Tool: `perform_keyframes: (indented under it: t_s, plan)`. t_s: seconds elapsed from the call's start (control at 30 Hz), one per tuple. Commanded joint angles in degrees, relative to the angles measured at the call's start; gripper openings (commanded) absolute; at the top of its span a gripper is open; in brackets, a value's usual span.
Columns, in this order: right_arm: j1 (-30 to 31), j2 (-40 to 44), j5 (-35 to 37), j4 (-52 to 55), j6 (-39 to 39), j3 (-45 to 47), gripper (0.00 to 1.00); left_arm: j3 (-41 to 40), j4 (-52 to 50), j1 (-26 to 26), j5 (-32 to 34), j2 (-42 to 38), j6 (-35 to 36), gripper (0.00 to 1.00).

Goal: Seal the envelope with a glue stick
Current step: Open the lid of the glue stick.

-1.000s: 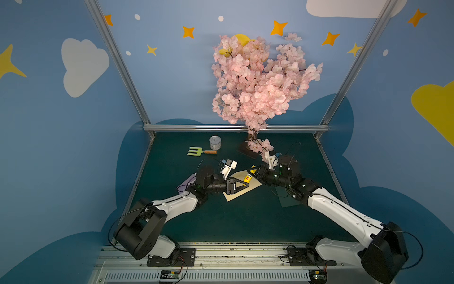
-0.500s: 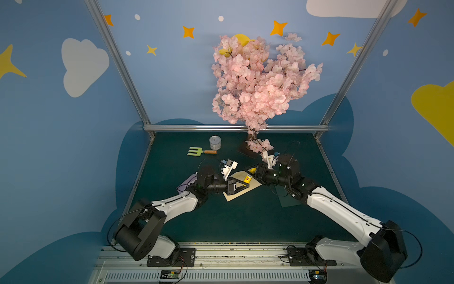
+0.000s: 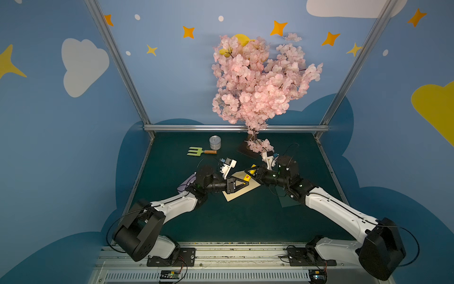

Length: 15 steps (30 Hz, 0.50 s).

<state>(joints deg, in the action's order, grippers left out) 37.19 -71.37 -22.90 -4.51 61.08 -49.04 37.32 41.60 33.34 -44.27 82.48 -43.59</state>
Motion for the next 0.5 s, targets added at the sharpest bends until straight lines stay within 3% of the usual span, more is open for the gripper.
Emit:
perform_keyframes:
  t_s: [0.0,0.17,0.33,0.47]
  plan:
    - [-0.1,0.4,-1.2,-3.5,1.3,0.7,0.01,-0.3,2.6,0.2,-0.6,-0.2,0.5,0.03]
    - [0.1,1.3,3.3,3.3,-0.8,-1.1,0.0,0.1,-3.4,0.9,2.9,-1.7,4.4,0.03]
    - [2.6,0.7,12.8,18.6,-5.4,-7.5,0.0,4.5,-20.9,5.6,13.7,-3.9,16.5,0.03]
    - [3.0,1.1,20.2,22.8,-5.1,-7.2,0.0,5.6,-25.6,7.6,19.5,-4.3,20.3,0.03]
